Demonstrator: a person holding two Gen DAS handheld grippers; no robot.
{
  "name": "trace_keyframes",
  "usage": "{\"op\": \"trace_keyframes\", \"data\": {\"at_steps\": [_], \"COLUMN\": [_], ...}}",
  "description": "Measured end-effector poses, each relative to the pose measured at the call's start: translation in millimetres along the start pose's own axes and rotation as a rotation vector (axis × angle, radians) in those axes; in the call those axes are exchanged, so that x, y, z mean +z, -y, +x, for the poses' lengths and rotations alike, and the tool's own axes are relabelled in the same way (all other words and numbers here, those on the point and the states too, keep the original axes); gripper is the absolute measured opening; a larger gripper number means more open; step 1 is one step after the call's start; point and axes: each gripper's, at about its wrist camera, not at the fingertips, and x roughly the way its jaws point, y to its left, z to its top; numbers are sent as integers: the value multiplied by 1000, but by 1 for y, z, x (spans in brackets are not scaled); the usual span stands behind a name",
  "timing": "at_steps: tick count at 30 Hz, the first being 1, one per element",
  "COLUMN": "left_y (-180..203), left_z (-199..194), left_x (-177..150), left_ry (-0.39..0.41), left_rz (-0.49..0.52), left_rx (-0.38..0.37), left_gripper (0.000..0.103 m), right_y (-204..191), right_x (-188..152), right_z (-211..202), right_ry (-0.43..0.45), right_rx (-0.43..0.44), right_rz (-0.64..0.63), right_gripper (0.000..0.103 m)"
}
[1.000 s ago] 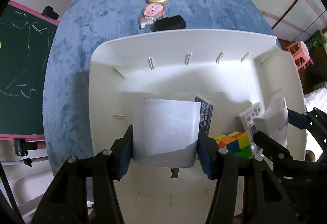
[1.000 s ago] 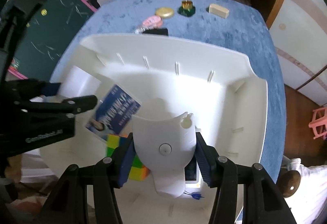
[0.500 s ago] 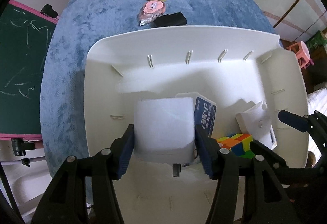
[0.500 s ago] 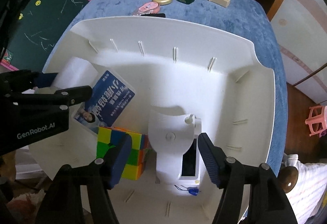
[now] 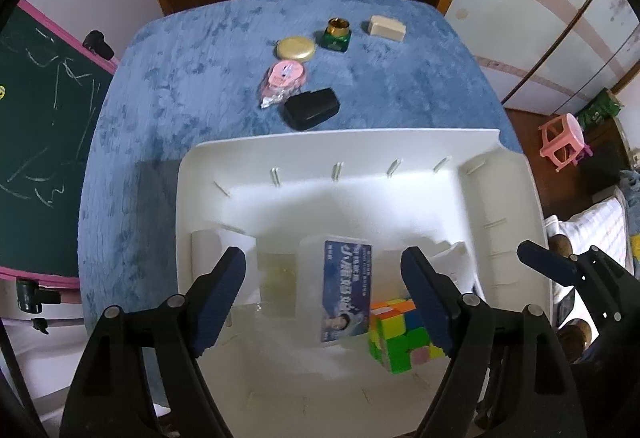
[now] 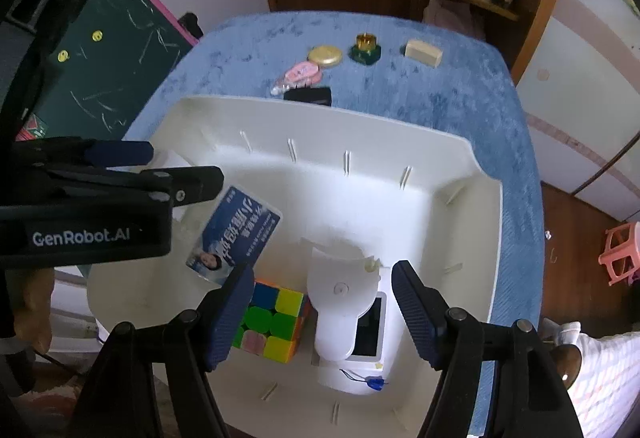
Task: Organize rigid objects
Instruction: 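Lower the white block into the tray with the left tool while the right tool places the holder, then move both tools back over the gold tin and green jar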
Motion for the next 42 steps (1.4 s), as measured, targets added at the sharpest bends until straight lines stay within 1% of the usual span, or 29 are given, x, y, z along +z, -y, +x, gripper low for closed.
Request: {"op": "trace_keyframes", "data": {"at_steps": [13,22,28,32,34,37,42], "left_y": [14,18,18,17,14,8,-5], "left_z": [-31,-60,-78,-87,-92,-97,-95], "left_x": [9,35,60,80,92,108,138], "left_ry": [72,144,188,209,224,236,236], "left_rz": [-5,14,40,57,62,71,87], "left_rx": [-35,-39,-45,-28,-13,-3,7], "left_gripper": [83,83,83,83,83,83,83], "right_y": [22,42,54,62,68,79,97], "right_x": [8,29,54,75,87,109,144], "right_z": [-28,-46,-60,-69,-73,-79,-84], "right_ry": [65,106,143,167,178,203,221], "right_rx": [28,47,42,31,30,0,-12], "right_rz": [73,145,179,194,200,213,254], "right_gripper": [72,72,72,72,72,72,72]}}
